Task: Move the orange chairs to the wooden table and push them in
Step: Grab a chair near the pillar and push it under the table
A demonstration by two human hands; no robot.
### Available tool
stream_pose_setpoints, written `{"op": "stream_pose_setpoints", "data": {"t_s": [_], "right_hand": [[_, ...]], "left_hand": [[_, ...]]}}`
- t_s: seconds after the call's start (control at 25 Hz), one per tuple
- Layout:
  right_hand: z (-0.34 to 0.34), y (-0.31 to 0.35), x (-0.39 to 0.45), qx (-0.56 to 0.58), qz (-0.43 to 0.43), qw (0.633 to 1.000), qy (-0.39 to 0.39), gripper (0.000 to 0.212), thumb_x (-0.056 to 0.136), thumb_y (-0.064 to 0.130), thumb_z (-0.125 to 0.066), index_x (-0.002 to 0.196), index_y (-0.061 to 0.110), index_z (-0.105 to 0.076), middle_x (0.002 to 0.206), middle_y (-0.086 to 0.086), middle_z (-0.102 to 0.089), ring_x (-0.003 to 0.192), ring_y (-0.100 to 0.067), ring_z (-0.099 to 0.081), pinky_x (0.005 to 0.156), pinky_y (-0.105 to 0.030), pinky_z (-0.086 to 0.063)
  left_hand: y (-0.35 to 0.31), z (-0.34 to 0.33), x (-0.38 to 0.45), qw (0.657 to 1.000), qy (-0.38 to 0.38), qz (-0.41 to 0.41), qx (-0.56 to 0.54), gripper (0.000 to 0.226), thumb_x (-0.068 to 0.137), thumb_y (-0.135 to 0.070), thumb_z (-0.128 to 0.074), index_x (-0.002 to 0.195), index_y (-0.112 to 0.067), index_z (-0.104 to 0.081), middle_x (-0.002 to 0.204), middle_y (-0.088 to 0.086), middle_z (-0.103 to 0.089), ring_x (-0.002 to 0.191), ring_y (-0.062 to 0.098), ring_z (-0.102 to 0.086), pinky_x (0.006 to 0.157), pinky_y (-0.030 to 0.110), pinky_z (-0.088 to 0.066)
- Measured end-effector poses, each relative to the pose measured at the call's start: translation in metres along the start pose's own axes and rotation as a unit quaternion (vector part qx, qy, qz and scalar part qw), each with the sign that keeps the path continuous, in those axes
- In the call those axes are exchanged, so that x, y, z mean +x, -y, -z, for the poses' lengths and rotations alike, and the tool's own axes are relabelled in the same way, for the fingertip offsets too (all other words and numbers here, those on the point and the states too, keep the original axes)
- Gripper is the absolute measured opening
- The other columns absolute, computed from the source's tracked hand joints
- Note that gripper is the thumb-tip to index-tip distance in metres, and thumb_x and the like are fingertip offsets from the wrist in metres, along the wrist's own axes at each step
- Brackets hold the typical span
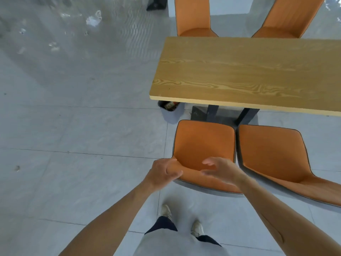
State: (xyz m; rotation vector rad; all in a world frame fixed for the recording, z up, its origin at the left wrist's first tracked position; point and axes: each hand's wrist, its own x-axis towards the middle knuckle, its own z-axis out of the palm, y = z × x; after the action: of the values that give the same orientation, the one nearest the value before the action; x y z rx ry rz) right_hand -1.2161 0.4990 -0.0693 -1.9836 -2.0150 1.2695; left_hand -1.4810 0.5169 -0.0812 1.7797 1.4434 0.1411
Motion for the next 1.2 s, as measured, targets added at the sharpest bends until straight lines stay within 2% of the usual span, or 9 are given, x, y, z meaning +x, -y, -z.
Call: {"op": "stream_pose_setpoints", "data": {"t_s": [0.16, 0.24, 0.36, 0.48, 0.56, 0.68, 0.88, 1.04, 1.2], "right_hand": [[0.031, 0.087, 0.051, -0.005, 0.105, 0.993, -0.052, 0.054, 0.084, 0.060, -0.062, 0.130, 0.033, -0.055, 0.133, 0.012, -0.059, 0.120, -0.006, -0.055, 0.095, -0.024, -0.044], [0.050, 0.141, 0.076, -0.002, 0.154, 0.986, -0.069, 0.053, 0.083, 0.063, -0.060, 0.129, 0.037, -0.055, 0.131, 0.017, -0.057, 0.118, -0.002, -0.053, 0.095, -0.026, -0.043], [0.070, 0.236, 0.118, -0.010, 0.231, 0.969, -0.090, 0.046, 0.084, 0.060, -0.062, 0.125, 0.041, -0.057, 0.121, 0.022, -0.057, 0.111, 0.004, -0.051, 0.088, -0.021, -0.039], [0.079, 0.333, 0.162, -0.029, 0.293, 0.948, -0.119, 0.040, 0.085, 0.052, -0.065, 0.122, 0.037, -0.060, 0.120, 0.017, -0.060, 0.113, -0.005, -0.055, 0.094, -0.026, -0.042], [0.081, 0.389, 0.189, -0.059, 0.321, 0.935, -0.136, 0.041, 0.087, 0.051, -0.062, 0.124, 0.035, -0.060, 0.125, 0.014, -0.060, 0.117, -0.009, -0.054, 0.099, -0.031, -0.043], [0.078, 0.452, 0.226, -0.088, 0.336, 0.925, -0.156, 0.042, 0.088, 0.054, -0.058, 0.125, 0.036, -0.059, 0.127, 0.017, -0.058, 0.121, -0.007, -0.050, 0.099, -0.034, -0.045], [0.072, 0.511, 0.283, -0.087, 0.330, 0.911, -0.232, 0.040, 0.088, 0.052, -0.059, 0.123, 0.033, -0.061, 0.124, 0.017, -0.060, 0.116, -0.007, -0.052, 0.096, -0.036, -0.046], [0.080, 0.533, 0.344, -0.073, 0.310, 0.905, -0.281, 0.044, 0.088, 0.054, -0.058, 0.126, 0.032, -0.058, 0.126, 0.015, -0.059, 0.117, -0.010, -0.052, 0.096, -0.037, -0.046], [0.105, 0.548, 0.425, -0.052, 0.284, 0.911, -0.294, 0.047, 0.089, 0.059, -0.054, 0.129, 0.034, -0.054, 0.130, 0.016, -0.056, 0.119, -0.009, -0.050, 0.096, -0.035, -0.046]], "left_hand": [[0.024, 0.093, -0.003, 0.994, -0.094, 0.019, -0.048, 0.075, 0.076, -0.073, -0.055, 0.139, -0.033, -0.048, 0.146, -0.010, -0.045, 0.135, 0.011, -0.037, 0.110, 0.040, -0.037], [0.047, 0.145, -0.009, 0.988, -0.140, 0.007, -0.059, 0.068, 0.079, -0.070, -0.058, 0.138, -0.038, -0.048, 0.143, -0.014, -0.046, 0.133, 0.008, -0.037, 0.108, 0.034, -0.036], [0.089, 0.230, -0.024, 0.976, -0.208, 0.001, -0.062, 0.065, 0.075, -0.079, -0.054, 0.132, -0.050, -0.046, 0.134, -0.028, -0.045, 0.125, -0.007, -0.035, 0.099, 0.021, -0.032], [0.132, 0.322, -0.035, 0.964, -0.263, -0.007, -0.049, 0.063, 0.072, -0.084, -0.050, 0.129, -0.056, -0.045, 0.127, -0.038, -0.044, 0.122, -0.018, -0.031, 0.094, 0.013, -0.029], [0.157, 0.377, -0.037, 0.955, -0.291, -0.022, -0.044, 0.061, 0.072, -0.085, -0.049, 0.127, -0.058, -0.045, 0.124, -0.042, -0.044, 0.122, -0.019, -0.031, 0.092, 0.010, -0.030], [0.190, 0.442, -0.027, 0.947, -0.317, -0.040, -0.038, 0.059, 0.075, -0.081, -0.050, 0.127, -0.054, -0.047, 0.127, -0.036, -0.048, 0.125, -0.012, -0.036, 0.098, 0.016, -0.035], [0.227, 0.508, 0.026, 0.939, -0.338, -0.059, -0.025, 0.058, 0.078, -0.076, -0.050, 0.128, -0.048, -0.049, 0.130, -0.030, -0.049, 0.128, -0.005, -0.036, 0.102, 0.026, -0.039], [0.241, 0.547, 0.089, 0.937, -0.340, -0.071, -0.025, 0.057, 0.079, -0.074, -0.051, 0.129, -0.046, -0.049, 0.133, -0.027, -0.048, 0.130, -0.002, -0.036, 0.103, 0.027, -0.037], [0.249, 0.595, 0.168, 0.935, -0.343, -0.080, -0.043, 0.052, 0.082, -0.068, -0.055, 0.129, -0.046, -0.049, 0.131, -0.030, -0.046, 0.130, -0.004, -0.035, 0.100, 0.022, -0.032]]}}
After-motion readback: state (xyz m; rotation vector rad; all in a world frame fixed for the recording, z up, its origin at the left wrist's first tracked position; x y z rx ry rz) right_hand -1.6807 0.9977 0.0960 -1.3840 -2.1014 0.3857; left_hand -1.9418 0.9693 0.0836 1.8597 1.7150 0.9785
